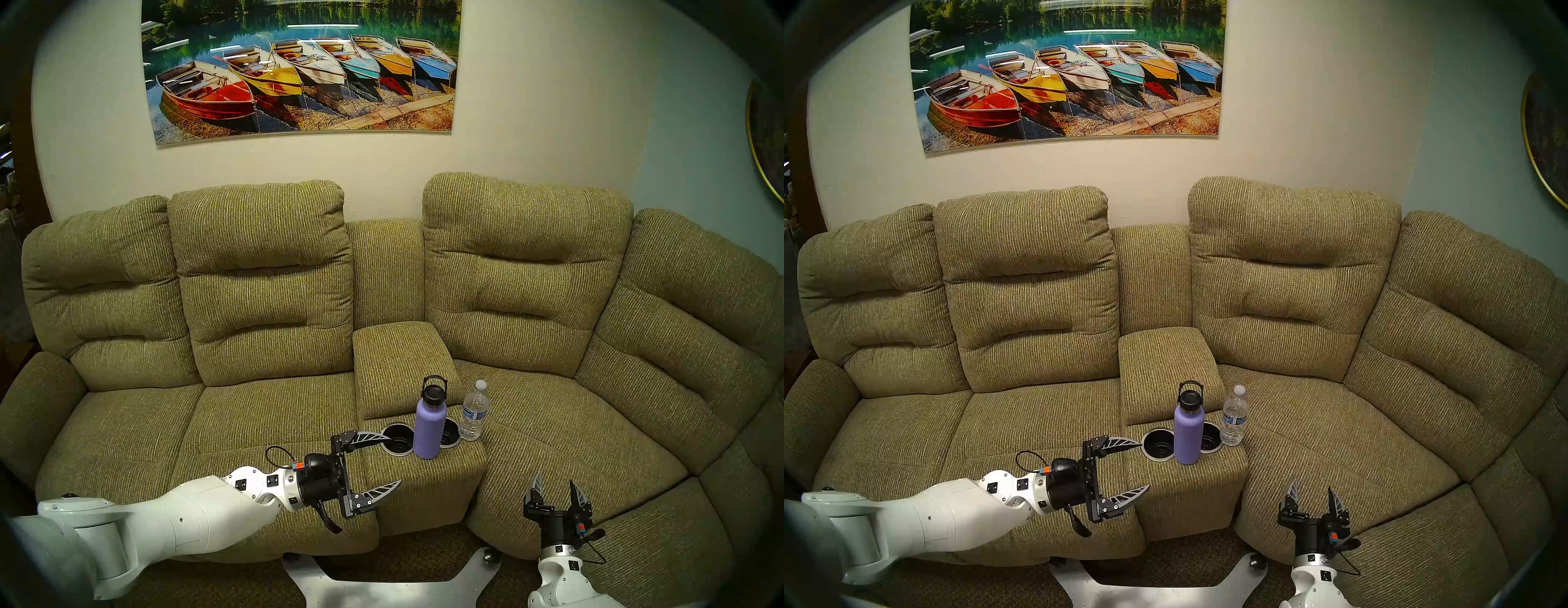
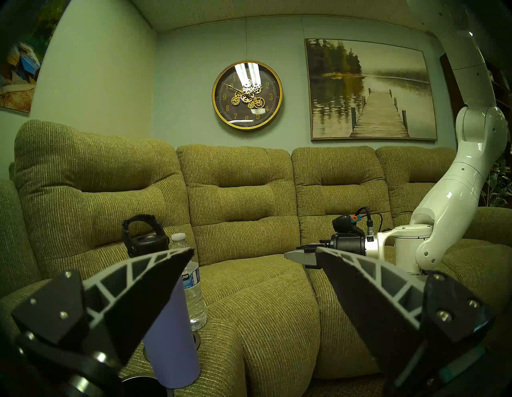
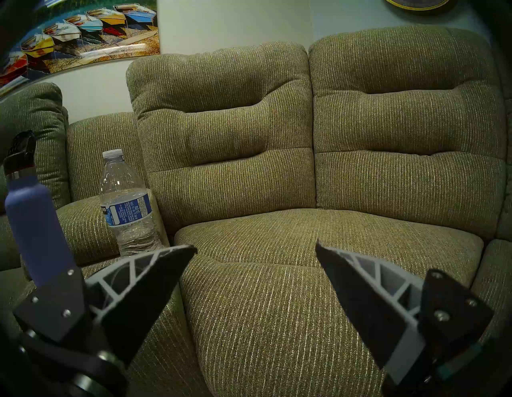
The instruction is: Put bottles into cup holders
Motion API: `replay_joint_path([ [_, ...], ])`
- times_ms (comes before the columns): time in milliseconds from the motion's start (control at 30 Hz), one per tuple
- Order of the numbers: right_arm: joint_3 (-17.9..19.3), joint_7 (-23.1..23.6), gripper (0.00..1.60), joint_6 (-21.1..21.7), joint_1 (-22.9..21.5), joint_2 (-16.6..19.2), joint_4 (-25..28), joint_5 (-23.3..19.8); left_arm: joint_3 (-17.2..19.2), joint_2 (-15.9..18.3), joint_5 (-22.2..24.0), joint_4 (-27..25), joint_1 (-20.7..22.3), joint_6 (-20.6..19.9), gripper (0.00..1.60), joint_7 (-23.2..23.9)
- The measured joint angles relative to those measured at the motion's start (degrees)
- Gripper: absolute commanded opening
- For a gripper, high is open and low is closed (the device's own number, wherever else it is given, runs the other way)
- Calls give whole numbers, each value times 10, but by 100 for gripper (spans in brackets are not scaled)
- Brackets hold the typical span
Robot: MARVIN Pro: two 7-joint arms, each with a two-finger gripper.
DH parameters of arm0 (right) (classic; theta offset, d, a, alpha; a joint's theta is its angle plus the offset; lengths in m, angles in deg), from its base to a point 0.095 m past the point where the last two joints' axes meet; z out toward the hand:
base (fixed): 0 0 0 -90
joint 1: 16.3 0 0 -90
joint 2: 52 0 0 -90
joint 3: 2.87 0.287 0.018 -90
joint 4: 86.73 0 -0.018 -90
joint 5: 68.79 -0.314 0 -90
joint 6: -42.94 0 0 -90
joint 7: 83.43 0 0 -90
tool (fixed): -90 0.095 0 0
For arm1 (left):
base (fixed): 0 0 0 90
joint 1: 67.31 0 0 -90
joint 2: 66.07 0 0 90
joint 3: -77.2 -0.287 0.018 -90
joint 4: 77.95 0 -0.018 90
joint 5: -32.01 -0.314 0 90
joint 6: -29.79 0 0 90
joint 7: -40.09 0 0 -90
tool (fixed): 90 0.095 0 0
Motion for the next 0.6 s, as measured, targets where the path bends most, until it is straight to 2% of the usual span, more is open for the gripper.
replay_joint_path([
  [167, 0, 0, 160, 0, 0, 0, 0, 0, 0, -15, 1, 41, 13, -11, 160, 7],
  [600, 0, 1, 160, 0, 0, 0, -2, 0, 6, -92, 6, 160, 80, -74, 160, 25],
])
